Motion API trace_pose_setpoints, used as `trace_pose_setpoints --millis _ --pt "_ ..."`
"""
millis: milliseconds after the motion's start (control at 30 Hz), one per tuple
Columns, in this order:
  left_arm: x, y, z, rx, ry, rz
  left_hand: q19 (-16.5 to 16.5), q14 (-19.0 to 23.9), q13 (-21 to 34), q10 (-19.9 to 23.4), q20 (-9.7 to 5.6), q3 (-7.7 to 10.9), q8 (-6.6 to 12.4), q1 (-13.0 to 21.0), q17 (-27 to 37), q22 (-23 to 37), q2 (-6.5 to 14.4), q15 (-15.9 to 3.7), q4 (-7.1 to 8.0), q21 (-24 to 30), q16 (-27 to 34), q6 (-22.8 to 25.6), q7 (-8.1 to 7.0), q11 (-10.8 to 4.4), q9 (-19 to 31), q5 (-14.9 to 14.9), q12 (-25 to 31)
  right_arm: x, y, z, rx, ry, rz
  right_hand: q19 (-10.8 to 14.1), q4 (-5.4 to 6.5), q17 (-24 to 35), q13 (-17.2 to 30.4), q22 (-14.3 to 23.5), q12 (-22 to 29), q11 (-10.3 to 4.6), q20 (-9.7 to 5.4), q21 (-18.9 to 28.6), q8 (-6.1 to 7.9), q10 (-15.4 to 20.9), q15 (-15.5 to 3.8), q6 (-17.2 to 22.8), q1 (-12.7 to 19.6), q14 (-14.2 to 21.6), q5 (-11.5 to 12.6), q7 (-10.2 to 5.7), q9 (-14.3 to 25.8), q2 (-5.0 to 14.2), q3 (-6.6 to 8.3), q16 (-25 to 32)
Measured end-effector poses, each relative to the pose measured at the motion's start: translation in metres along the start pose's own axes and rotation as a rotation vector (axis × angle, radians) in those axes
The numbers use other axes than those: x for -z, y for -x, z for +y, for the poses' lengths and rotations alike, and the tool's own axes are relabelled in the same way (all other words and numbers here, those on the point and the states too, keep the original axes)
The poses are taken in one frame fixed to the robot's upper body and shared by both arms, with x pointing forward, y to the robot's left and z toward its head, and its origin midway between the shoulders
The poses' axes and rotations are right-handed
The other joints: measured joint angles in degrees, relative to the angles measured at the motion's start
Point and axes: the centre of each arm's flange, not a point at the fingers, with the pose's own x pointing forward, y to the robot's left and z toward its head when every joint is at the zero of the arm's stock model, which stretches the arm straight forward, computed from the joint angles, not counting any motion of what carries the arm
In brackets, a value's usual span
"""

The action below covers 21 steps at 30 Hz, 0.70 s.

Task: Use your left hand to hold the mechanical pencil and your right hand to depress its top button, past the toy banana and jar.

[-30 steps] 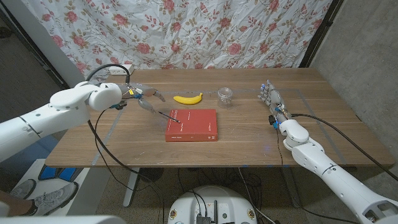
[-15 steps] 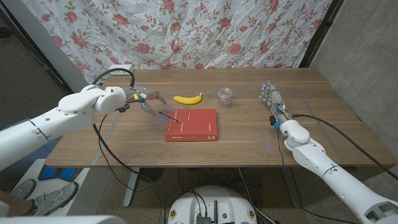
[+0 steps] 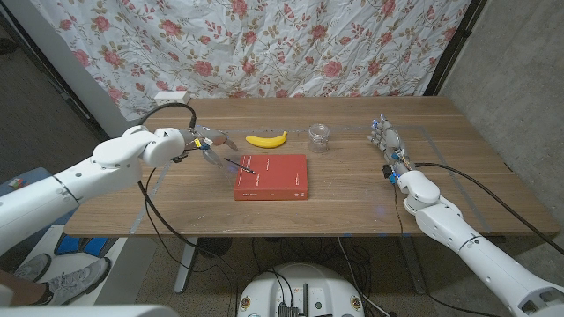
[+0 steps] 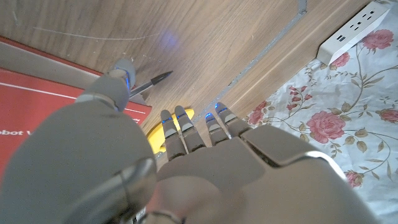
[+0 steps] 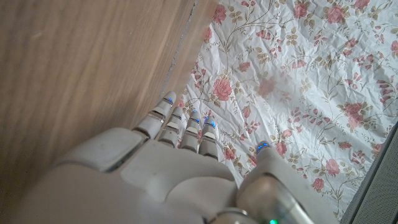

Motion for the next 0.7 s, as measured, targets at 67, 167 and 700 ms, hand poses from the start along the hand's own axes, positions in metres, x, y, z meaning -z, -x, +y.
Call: trace_pose_setpoints --millis 67,167,700 --pt "-0.001 -0.001 -0.001 0.0 0.001 0.0 0.42 0.0 0.0 0.34 -0.18 0.0 0.0 0.34 0.0 0.0 0.34 0.0 0.0 0.0 0.0 0.13 0.13 0.29 0.0 0.0 0.0 0.0 0.001 -0.001 0.002 0.001 0.001 0.0 0.0 -0.18 0.0 0.0 0.0 0.0 0.0 0.0 0.0 0.0 0.0 0.0 0.0 0.0 0.0 0.0 0.0 0.0 0.0 0.0" --pt "-0.002 -0.003 -0.004 0.0 0.002 0.0 0.61 -0.01 0.0 0.61 0.0 -0.17 0.0 0.75 0.0 0.0 0.75 0.0 0.17 0.0 0.0 0.67 0.15 0.01 0.0 0.0 0.0 0.001 0.002 -0.002 0.004 0.002 0.002 0.0 0.0 -0.2 0.0 0.0 0.0 0.0 0.0 0.0 0.0 0.0 0.0 0.0 0.0 0.0 0.0 0.0 0.0 0.0 0.0 0.0" --pt "-0.01 -0.014 -0.014 -0.007 0.015 -0.012 2.05 2.11 -0.01 3.28 0.0 -1.51 0.95 2.55 0.0 0.0 2.55 -0.07 0.24 0.43 0.0 4.25 0.12 0.01 0.28 0.0 -0.01 0.0 0.007 -0.006 0.011 0.006 0.004 0.0 -0.08 -0.44 0.0 0.0 0.0 -0.32 0.0 0.22 0.0 0.32 0.0 0.3 0.0 0.0 0.0 -0.31 0.0 0.0 0.4 0.0"
